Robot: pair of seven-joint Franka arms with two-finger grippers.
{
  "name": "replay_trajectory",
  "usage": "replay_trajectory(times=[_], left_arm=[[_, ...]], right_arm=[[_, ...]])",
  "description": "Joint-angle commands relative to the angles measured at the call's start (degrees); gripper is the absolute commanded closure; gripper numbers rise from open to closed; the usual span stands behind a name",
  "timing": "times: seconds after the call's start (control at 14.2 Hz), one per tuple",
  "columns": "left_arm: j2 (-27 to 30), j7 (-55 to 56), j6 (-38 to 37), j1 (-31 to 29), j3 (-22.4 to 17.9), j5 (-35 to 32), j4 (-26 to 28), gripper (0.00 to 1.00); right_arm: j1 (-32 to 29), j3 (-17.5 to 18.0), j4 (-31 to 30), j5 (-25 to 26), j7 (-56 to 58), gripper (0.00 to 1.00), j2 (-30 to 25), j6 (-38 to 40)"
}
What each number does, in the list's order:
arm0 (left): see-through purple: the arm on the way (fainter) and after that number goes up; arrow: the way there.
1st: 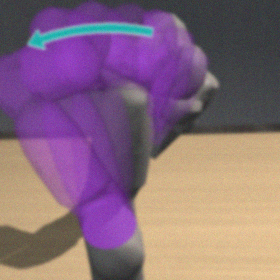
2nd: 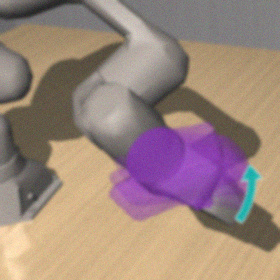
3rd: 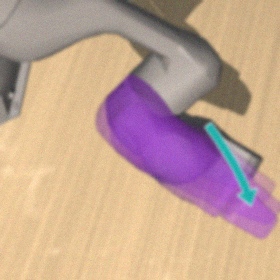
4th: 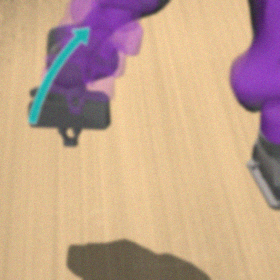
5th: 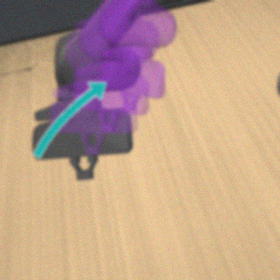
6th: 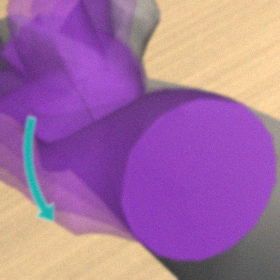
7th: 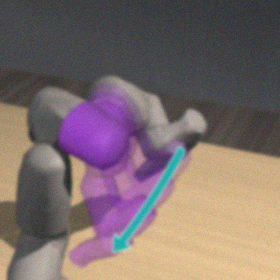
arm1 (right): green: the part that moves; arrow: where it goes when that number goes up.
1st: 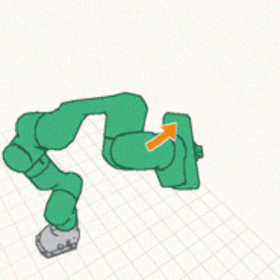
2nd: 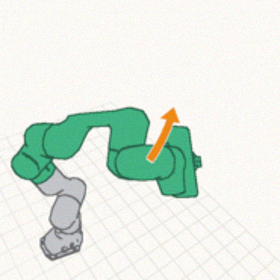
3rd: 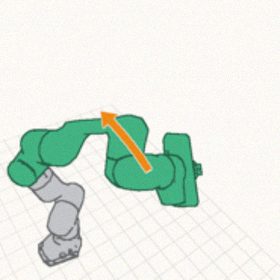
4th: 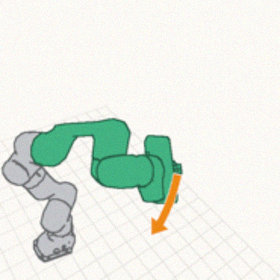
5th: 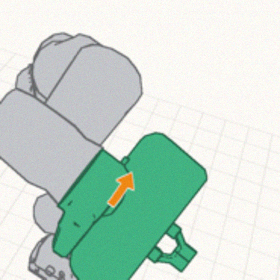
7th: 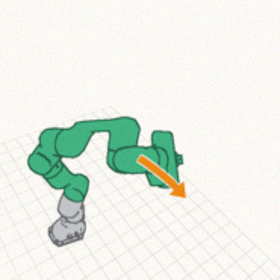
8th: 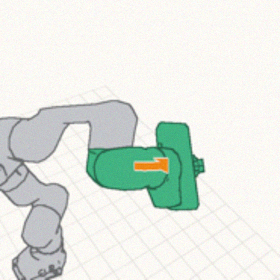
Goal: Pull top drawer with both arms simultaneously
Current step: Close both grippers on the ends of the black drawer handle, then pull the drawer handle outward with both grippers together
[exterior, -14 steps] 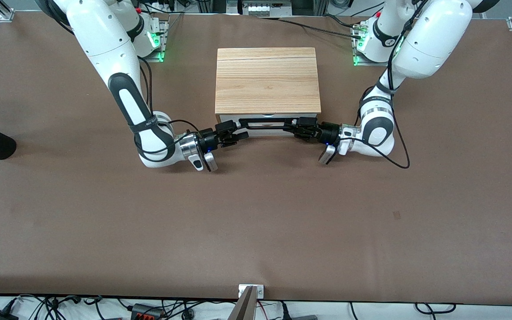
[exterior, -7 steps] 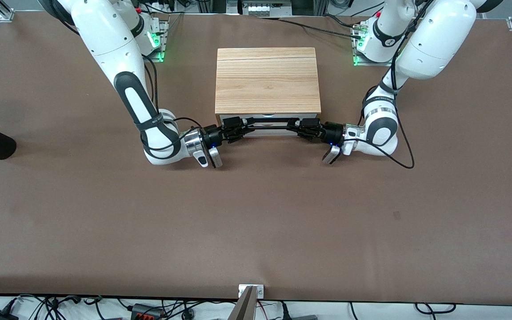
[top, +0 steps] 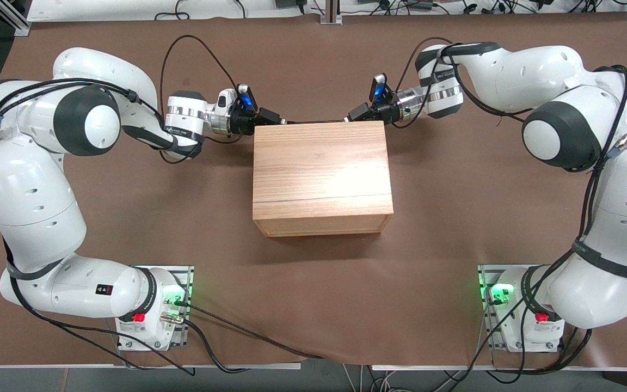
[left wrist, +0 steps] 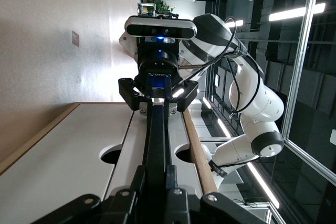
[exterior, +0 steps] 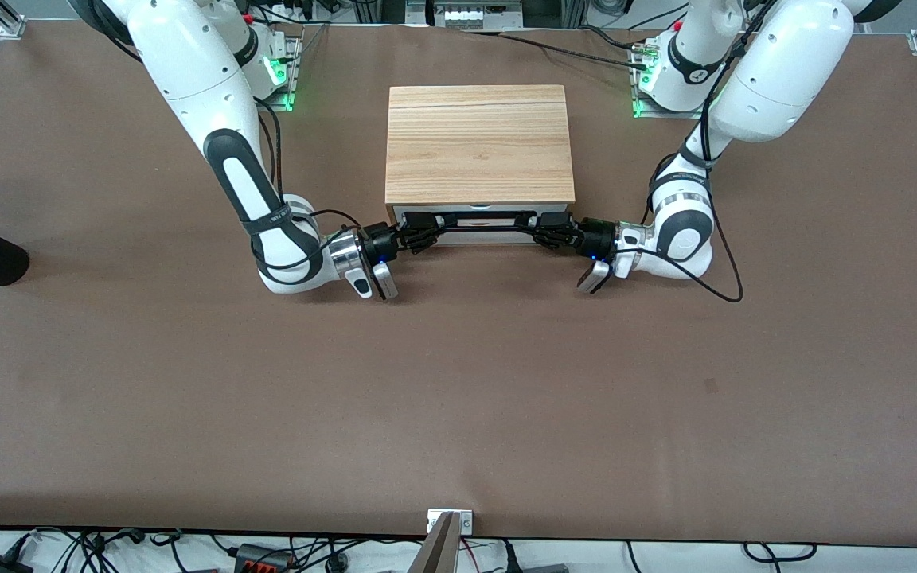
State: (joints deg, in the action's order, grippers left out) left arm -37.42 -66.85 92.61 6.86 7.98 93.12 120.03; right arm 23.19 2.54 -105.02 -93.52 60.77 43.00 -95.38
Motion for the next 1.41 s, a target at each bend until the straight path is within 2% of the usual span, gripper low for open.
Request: replay_trajectory(times=[0.0, 0.64, 0.78, 1.13, 1.34], left_arm=[[0.24, -0.82, -0.41, -0.27, 0.19, 1.01, 0.56, 0.95], [0.15, -0.56, -0.24, -0.53, 0.02, 0.57, -1.02, 0.99], [-0.46, 1.27, -0.15, -0.53, -0.33, 0.57, -2.77, 0.99], [-5.46, 2.51, -0.15, -1.15, -0.69, 0.39, -10.32, 0.99], [-7.05, 6.02, -0.06, -1.85, -0.69, 0.39, -13.76, 0.99]], right_arm=[[-0.34, 0.09, -1.6, -0.52, 2.69, 0.98, -1.16, 0.19], [-0.6, 0.0, 1.56, -0.52, 1.9, 0.99, -0.03, -0.6], [-0.87, -0.26, 2.62, -0.52, 1.9, 0.99, 0.68, -0.69], [-2.18, -0.52, 10.95, -0.34, -1.16, 0.99, 5.51, -0.86], [-2.36, -0.61, 13.69, -0.17, -3.37, 0.99, 6.92, -1.83]])
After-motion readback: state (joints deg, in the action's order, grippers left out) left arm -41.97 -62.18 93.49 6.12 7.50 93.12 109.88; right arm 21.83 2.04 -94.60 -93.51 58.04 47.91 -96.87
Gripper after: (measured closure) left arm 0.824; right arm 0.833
